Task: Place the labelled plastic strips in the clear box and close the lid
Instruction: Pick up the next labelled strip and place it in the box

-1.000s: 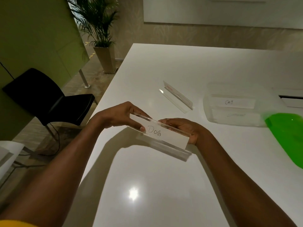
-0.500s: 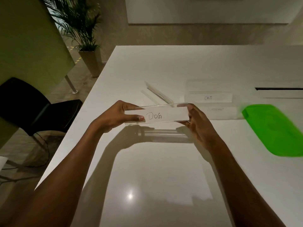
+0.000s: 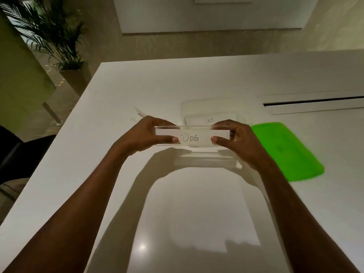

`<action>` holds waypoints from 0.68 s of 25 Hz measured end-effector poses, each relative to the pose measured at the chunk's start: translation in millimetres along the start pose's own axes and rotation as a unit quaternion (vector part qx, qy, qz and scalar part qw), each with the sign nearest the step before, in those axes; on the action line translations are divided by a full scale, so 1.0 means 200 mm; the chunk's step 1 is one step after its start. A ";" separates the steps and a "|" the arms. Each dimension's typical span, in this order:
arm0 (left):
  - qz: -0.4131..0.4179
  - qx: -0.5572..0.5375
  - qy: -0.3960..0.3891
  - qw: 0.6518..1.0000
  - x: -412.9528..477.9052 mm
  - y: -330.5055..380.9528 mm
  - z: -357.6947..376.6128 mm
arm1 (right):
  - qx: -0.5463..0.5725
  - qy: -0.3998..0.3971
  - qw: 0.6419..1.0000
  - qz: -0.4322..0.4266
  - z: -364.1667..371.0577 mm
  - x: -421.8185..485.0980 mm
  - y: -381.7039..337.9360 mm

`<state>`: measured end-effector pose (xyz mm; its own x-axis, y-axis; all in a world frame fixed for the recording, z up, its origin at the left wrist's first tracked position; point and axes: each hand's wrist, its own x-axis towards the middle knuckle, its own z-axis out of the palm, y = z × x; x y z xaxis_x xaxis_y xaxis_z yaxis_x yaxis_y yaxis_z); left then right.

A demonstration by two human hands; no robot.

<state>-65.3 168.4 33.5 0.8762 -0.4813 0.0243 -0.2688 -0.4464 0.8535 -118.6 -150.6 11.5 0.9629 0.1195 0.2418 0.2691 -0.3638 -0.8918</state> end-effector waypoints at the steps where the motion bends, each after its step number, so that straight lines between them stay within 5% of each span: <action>1: 0.011 0.027 0.012 1.000 0.04 0.03 0.02 | -0.012 0.003 1.000 -0.003 -0.05 0.02 0.02; 8: 0.049 0.118 0.090 0.988 0.34 0.23 0.10 | -0.019 -0.010 1.000 -0.005 -0.33 0.24 0.12; 17: 0.006 0.189 0.084 0.978 0.63 0.25 0.16 | -0.164 -0.054 0.985 -0.029 -0.47 0.52 0.30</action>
<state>20.0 61.6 63.1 0.9166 -0.3724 0.1457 -0.3812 -0.7037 0.5996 -0.8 -247.5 19.3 0.9429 0.2403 0.2305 0.3322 -0.6300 -0.7020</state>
